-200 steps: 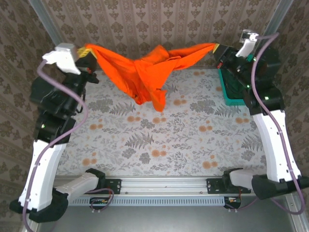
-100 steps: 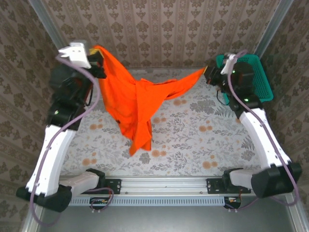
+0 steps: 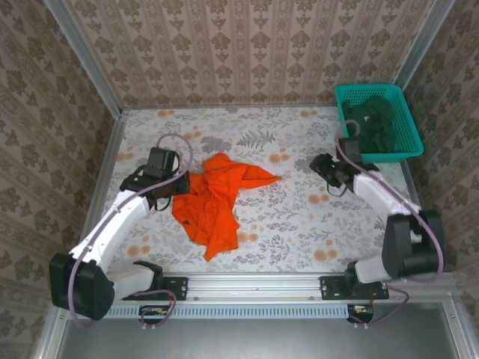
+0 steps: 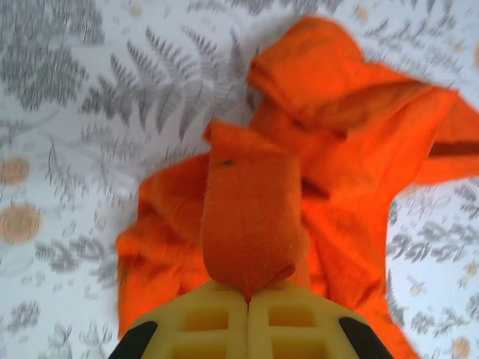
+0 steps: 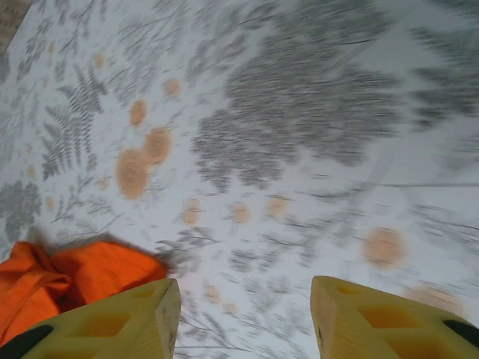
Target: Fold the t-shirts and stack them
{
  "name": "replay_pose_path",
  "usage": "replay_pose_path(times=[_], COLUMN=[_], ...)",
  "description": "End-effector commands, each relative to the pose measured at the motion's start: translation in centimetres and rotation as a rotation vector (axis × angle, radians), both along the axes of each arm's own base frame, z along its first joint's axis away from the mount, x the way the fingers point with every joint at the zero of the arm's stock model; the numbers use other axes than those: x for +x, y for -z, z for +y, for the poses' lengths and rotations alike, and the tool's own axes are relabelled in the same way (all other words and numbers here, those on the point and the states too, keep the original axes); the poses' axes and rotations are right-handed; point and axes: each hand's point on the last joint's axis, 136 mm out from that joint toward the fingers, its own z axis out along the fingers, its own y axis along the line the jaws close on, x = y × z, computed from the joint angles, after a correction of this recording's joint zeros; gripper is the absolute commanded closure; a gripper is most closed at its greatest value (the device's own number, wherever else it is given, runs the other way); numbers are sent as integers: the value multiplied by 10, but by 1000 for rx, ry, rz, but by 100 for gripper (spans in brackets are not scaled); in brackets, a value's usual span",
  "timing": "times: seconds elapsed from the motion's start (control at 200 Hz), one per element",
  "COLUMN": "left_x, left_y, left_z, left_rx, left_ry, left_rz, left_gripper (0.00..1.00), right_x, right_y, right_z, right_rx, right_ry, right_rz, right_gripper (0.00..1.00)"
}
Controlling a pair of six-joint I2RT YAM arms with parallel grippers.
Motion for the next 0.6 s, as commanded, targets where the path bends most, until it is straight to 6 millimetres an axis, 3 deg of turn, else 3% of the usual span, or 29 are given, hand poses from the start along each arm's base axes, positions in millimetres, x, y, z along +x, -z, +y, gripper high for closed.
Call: replay_pose_path(times=[0.0,0.115,0.295,0.44,0.595], left_x=[-22,-24,-22,-20,-20], left_y=[9,13,14,13,10], left_z=[10,12,11,11,12], left_rx=[-8,-15,-7,9,23], left_ry=[-67,-87,-87,-73,-58], left_rz=[61,70,80,89,82], left_gripper=[100,100,100,100,100], right_x=[26,51,82,75,52], right_y=[-1,14,9,0,-4], right_z=[64,135,226,280,311], right_rx=[45,53,44,36,-41], right_ry=[-165,-335,-524,-650,-785], right_rz=[16,72,47,21,15], right_gripper=[46,43,36,38,41])
